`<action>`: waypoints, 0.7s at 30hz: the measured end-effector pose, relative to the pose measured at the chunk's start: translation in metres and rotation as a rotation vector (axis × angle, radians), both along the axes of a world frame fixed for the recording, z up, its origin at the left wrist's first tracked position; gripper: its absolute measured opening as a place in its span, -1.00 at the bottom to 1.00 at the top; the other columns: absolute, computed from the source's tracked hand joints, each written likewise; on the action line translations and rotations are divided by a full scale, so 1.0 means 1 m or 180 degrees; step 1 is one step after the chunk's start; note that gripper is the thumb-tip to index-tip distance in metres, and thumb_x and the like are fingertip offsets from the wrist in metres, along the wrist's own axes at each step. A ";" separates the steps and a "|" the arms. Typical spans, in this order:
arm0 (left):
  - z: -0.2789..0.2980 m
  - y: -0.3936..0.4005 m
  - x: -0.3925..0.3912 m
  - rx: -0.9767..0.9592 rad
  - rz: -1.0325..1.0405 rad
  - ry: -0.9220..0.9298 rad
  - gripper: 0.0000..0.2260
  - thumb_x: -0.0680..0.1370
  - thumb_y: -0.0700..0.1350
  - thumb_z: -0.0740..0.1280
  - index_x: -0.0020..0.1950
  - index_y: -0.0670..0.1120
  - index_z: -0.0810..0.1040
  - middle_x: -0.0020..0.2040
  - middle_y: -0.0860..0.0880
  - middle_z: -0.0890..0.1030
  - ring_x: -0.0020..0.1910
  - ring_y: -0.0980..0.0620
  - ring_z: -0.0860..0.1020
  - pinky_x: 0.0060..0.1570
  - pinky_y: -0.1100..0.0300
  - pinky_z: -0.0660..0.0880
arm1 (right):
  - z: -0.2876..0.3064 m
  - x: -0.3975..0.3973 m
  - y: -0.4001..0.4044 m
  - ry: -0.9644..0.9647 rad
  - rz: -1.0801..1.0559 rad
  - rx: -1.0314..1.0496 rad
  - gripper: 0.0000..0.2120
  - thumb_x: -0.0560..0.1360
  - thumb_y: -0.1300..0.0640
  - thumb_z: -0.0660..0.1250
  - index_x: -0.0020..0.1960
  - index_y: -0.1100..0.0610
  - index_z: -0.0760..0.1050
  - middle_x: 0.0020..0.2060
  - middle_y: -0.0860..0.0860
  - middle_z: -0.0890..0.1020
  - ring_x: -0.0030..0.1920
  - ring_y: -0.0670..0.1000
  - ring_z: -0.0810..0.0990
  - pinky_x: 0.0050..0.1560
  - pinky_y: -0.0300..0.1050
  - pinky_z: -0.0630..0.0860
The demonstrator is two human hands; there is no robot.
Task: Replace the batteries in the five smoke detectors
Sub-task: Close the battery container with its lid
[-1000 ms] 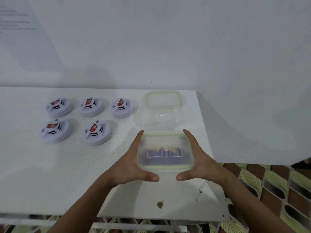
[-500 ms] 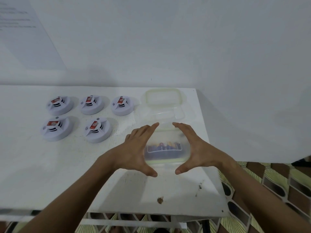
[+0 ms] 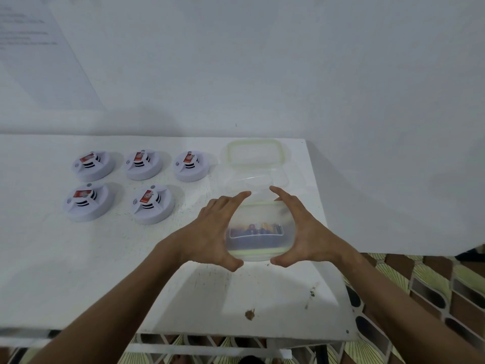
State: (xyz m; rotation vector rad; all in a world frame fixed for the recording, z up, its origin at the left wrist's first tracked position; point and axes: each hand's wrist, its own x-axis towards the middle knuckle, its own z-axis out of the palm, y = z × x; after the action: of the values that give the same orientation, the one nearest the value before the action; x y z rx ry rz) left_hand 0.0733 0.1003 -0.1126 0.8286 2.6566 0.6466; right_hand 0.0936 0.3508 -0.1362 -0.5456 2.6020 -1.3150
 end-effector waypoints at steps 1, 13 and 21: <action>0.000 0.000 -0.001 -0.0002 -0.0011 -0.0004 0.06 0.19 0.25 0.52 0.44 0.30 -0.17 0.42 0.09 0.20 0.32 0.04 0.24 0.36 -0.09 0.33 | 0.000 0.000 0.000 0.0005 0.0011 0.0019 0.23 0.11 0.03 0.67 0.50 -0.32 -0.07 0.35 -0.16 0.25 0.33 -0.09 0.33 0.30 0.00 0.51; -0.004 -0.002 0.002 0.0175 -0.0014 0.0108 0.08 0.22 0.21 0.54 0.48 0.24 -0.16 0.44 0.10 0.19 0.33 0.06 0.22 0.35 0.00 0.32 | 0.003 0.002 0.000 -0.0062 0.0039 -0.0058 0.20 0.13 -0.01 0.65 0.49 -0.34 -0.08 0.35 -0.19 0.23 0.35 -0.13 0.30 0.34 -0.04 0.47; 0.017 -0.007 0.006 0.0214 0.0154 -0.0062 -0.12 0.32 0.35 0.43 0.52 0.24 0.06 0.53 0.21 0.07 0.49 0.20 0.03 0.44 0.12 0.07 | 0.011 0.007 0.007 -0.0329 -0.0080 -0.0157 0.08 0.11 -0.32 0.59 0.45 -0.41 0.04 0.36 -0.31 0.28 0.38 -0.18 0.33 0.36 -0.01 0.45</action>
State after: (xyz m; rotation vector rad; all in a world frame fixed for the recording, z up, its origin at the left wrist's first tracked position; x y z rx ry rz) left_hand 0.0796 0.0931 -0.0954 0.7736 2.6578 0.7561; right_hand 0.1004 0.3581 -0.1252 -0.4413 2.5071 -1.3801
